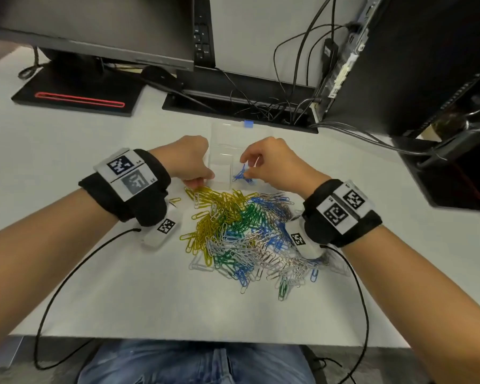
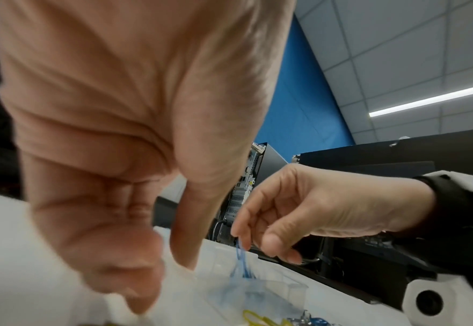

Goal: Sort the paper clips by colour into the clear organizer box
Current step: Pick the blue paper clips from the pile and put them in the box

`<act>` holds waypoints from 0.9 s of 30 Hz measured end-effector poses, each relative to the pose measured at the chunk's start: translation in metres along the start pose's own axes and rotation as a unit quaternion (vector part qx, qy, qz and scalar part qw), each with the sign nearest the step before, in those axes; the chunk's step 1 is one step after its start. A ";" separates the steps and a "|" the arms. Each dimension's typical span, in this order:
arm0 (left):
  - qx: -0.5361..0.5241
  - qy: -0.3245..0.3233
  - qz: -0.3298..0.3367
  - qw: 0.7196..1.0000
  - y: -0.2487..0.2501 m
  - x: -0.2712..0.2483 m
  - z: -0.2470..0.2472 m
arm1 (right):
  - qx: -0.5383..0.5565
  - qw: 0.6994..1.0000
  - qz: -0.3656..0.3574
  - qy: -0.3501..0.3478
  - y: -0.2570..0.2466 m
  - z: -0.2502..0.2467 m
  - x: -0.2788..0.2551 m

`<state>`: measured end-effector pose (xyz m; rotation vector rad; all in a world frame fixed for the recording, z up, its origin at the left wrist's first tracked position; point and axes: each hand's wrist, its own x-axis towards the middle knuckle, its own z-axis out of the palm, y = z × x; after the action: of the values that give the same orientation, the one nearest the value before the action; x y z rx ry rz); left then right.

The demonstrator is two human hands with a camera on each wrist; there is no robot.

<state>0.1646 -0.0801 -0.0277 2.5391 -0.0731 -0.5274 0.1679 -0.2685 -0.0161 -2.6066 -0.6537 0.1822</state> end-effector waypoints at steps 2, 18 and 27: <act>0.102 0.053 0.019 0.993 -0.003 -0.005 -0.004 | -0.022 1.000 0.005 0.011 0.004 -0.004 -0.010; 0.311 -0.116 0.314 0.889 0.019 -0.051 0.038 | -0.083 0.976 0.100 -0.173 0.023 -0.003 -0.099; 0.268 -0.049 0.300 0.914 0.030 -0.041 0.043 | -0.132 0.971 0.097 -0.175 0.016 0.007 -0.088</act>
<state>0.1122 -0.1204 -0.0314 2.7855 -1.1354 -0.4172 0.0955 -0.3208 -0.0281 -2.9263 -0.5678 0.6716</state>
